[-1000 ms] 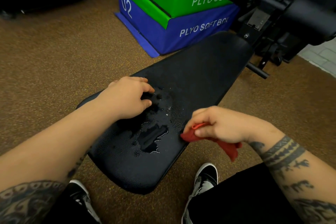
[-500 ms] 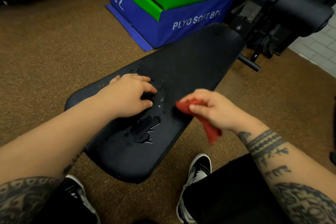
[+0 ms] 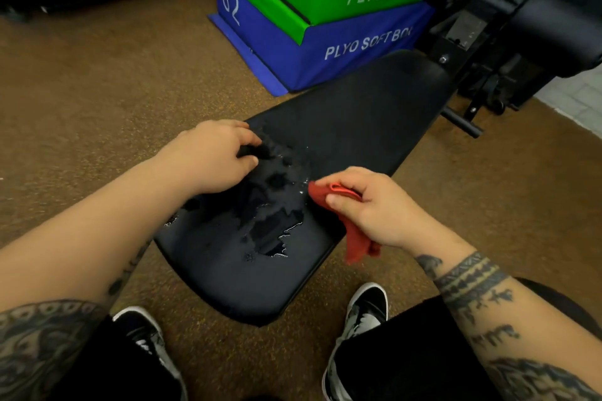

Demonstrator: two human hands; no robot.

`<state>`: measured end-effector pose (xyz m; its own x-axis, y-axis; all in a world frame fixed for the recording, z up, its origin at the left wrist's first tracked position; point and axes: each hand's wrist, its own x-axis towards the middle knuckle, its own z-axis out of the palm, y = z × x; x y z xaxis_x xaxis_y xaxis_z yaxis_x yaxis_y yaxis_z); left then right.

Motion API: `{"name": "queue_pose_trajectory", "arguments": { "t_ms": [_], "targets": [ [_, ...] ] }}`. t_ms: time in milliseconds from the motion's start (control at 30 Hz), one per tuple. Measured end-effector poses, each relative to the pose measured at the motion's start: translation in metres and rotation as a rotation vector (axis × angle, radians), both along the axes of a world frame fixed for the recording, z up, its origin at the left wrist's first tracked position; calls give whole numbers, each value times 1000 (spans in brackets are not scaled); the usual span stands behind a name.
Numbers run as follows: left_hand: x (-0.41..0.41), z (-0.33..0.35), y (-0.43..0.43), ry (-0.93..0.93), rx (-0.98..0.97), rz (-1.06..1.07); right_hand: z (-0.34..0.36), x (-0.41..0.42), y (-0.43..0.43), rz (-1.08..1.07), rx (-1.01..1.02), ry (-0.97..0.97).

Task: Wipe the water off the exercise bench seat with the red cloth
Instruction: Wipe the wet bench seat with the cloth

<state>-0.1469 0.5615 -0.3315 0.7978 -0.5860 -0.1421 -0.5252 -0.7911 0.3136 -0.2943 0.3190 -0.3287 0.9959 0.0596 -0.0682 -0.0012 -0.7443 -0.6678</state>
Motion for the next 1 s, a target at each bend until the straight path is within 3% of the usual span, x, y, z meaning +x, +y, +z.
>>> {"name": "queue_pose_trajectory", "arguments": {
  "t_ms": [100, 167, 300, 400, 533, 667, 800, 900, 1000],
  "targets": [
    [0, -6, 8, -10, 40, 42, -15, -4, 32, -8, -285, -89],
    [-1, -8, 13, 7, 71, 30, -16, -10, 47, 101, -345, -126],
    [-3, -8, 16, 10, 81, 7, -2, -10, 47, 380, -168, -2],
    [-3, -4, 16, 4, 59, 8, -1, 6, 35, 238, -36, -47],
    [-2, -3, 26, -10, 58, 25, -21, 14, 53, 161, -232, -130],
    [-3, -4, 27, -19, 56, 5, -19, 4, 62, 412, -273, -140],
    [-4, -4, 25, -20, 66, -6, -1, -1, 45, 649, -143, 63],
    [0, -4, 27, -22, 48, 9, -2, 7, 29, 458, -62, 31],
    [3, -1, 30, -26, 42, 35, -13, 13, 49, 256, -205, -67]
  ]
}}
